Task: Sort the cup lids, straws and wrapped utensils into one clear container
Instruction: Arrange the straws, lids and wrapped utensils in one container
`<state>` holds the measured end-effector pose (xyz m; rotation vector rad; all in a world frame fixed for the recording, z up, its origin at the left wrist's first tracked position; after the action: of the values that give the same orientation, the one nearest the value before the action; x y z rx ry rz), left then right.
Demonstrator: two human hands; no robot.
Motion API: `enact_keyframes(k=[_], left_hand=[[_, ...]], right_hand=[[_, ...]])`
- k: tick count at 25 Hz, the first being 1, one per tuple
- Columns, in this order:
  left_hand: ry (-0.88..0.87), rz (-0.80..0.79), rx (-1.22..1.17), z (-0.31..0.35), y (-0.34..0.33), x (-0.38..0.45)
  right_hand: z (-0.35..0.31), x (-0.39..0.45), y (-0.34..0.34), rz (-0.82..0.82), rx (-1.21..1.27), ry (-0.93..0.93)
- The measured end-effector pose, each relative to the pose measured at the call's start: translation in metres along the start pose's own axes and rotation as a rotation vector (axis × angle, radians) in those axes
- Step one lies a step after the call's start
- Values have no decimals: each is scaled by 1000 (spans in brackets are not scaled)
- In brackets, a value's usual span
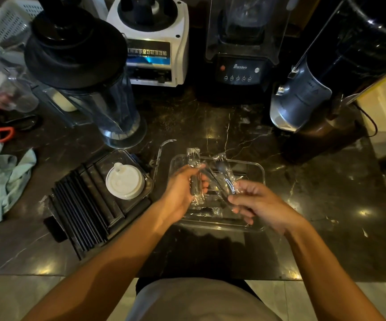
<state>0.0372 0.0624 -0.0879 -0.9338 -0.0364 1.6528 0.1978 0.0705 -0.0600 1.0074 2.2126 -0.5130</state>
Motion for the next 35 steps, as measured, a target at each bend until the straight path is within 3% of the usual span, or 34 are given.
enact_keyframes(k=[5, 8, 12, 15, 20, 22, 28, 30, 32, 34, 35], left_hand=[[246, -249, 193, -11, -10, -15], [266, -302, 212, -15, -14, -23], [298, -378, 239, -20, -17, -32], [299, -323, 201, -26, -15, -31], [156, -150, 99, -19, -6, -17], [102, -56, 71, -18, -2, -13], [73, -42, -39, -17, -10, -8], [38, 9, -52, -13, -3, -6], [-60, 42, -8, 4, 7, -6], [-176, 55, 104, 31, 17, -10], [-211, 57, 147, 41, 22, -11]], right_hand=[[-32, -6, 21, 59, -258, 8], [-50, 2, 31, 191, -296, 50], [-46, 10, 23, 180, -284, 11], [-48, 12, 20, 283, -499, 42], [-51, -13, 50, 761, -398, 119], [-51, -23, 40, 824, -544, 68], [-36, -12, -53, 501, -996, 99], [-29, -6, -74, 313, -1042, 158], [-18, -2, -74, 157, -929, 91], [-14, 12, -43, 274, -867, 25], [-14, 23, -28, 377, -971, 16]])
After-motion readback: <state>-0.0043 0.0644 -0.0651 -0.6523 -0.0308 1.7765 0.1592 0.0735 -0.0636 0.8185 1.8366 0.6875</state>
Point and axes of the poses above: each hand's wrist, its own x-axis towards the middle knuckle, its own y-axis out of the back of the hand, z = x × y, the point moved 10 cm from there along x, towards the middle knuckle, and after that the axes turned 6 degrees about -y, right-handed, at the moved point
